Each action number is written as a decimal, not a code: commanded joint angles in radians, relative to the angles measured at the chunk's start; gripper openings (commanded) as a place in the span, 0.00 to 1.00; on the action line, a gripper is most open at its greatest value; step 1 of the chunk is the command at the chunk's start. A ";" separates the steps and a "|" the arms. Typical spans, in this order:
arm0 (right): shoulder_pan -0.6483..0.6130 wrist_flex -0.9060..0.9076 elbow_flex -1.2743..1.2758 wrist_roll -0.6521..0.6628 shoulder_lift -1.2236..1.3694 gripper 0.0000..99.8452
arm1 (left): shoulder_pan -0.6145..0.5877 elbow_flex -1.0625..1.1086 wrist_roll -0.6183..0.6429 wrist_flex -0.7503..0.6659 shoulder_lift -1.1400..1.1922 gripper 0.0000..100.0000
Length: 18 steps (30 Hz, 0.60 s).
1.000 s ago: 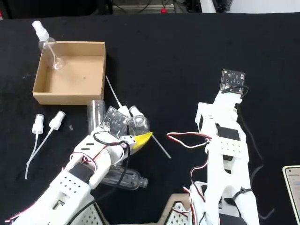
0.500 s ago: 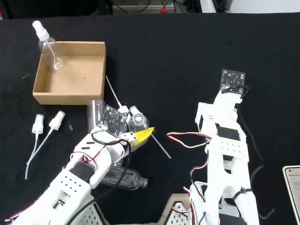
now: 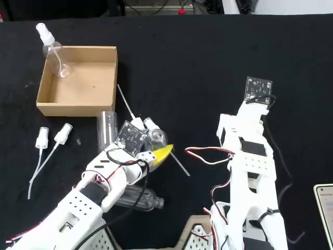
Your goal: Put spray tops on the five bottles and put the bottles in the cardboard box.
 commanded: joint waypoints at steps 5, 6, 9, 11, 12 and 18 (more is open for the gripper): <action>0.015 -0.021 -0.005 -0.003 0.008 0.13 | 0.012 -0.016 0.008 -0.014 -0.008 0.21; 0.015 -0.021 -0.005 -0.003 0.008 0.13 | 0.012 -0.016 0.008 -0.014 -0.009 0.21; 0.015 -0.021 -0.005 -0.003 0.008 0.13 | 0.012 -0.022 0.008 -0.014 -0.009 0.21; 0.015 -0.021 -0.005 -0.002 0.008 0.13 | 0.012 -0.041 0.008 -0.006 -0.009 0.21; 0.015 -0.021 -0.005 -0.002 0.008 0.13 | 0.012 -0.058 0.008 0.017 -0.009 0.21; 0.015 -0.021 -0.005 -0.002 0.008 0.13 | 0.005 -0.280 0.008 0.302 -0.009 0.21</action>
